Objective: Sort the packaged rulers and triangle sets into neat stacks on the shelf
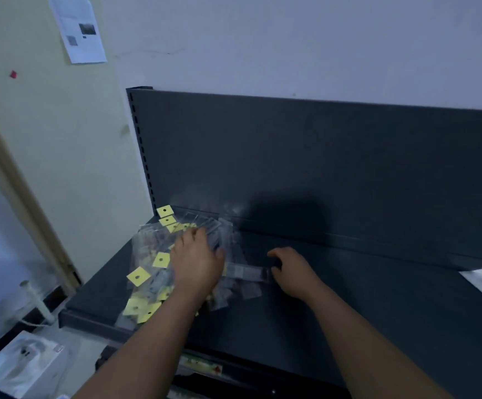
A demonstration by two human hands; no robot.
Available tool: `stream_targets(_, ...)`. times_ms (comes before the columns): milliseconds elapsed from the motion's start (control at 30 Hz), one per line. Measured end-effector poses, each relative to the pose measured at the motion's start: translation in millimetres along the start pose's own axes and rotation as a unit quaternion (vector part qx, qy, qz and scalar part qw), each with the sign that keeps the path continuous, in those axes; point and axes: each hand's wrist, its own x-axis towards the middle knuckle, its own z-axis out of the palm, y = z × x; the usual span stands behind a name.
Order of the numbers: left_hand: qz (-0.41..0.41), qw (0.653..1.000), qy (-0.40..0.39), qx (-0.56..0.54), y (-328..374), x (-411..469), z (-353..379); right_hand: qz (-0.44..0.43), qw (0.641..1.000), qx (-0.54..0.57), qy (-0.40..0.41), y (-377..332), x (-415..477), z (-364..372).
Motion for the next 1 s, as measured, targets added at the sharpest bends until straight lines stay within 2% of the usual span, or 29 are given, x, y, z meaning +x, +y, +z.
stream_targets(200, 0.128, 0.989, -0.063, -0.045, 79.6, -17.3, 29.1, 0.076, 0.993, -0.039, 0.085, 54.9, -45.3, -38.7)
stream_targets(400, 0.227, 0.96, -0.13, -0.098, 158.2, -56.0, 50.1, 0.15, 0.977, -0.06, 0.136, 108.9, -109.3, -76.1)
stream_targets(700, 0.311, 0.923, -0.204, -0.1, 279.9, -126.4, 73.5, 0.3, 0.925, -0.113, 0.204, 214.1, -203.7, -136.4)
stream_targets(767, 0.309, 0.916, -0.233, -0.11, 306.0, -142.5, 82.8, 0.345, 0.91, -0.125, 0.191, 242.6, -225.6, -149.0)
stream_targets(867, 0.294, 0.904, -0.284, -0.122, 344.6, -165.9, 99.3, 0.38, 0.91, -0.119, 0.112, 277.6, -256.9, -165.4)
stream_targets(933, 0.28, 0.896, -0.321, -0.124, 370.4, -179.7, 112.7, 0.355, 0.927, -0.11, 0.055, 298.1, -271.1, -169.5)
stream_targets(1000, 0.26, 0.892, -0.347, -0.129, 394.8, -190.3, 125.8, 0.321, 0.943, -0.079, 0.043, 314.6, -279.5, -171.4)
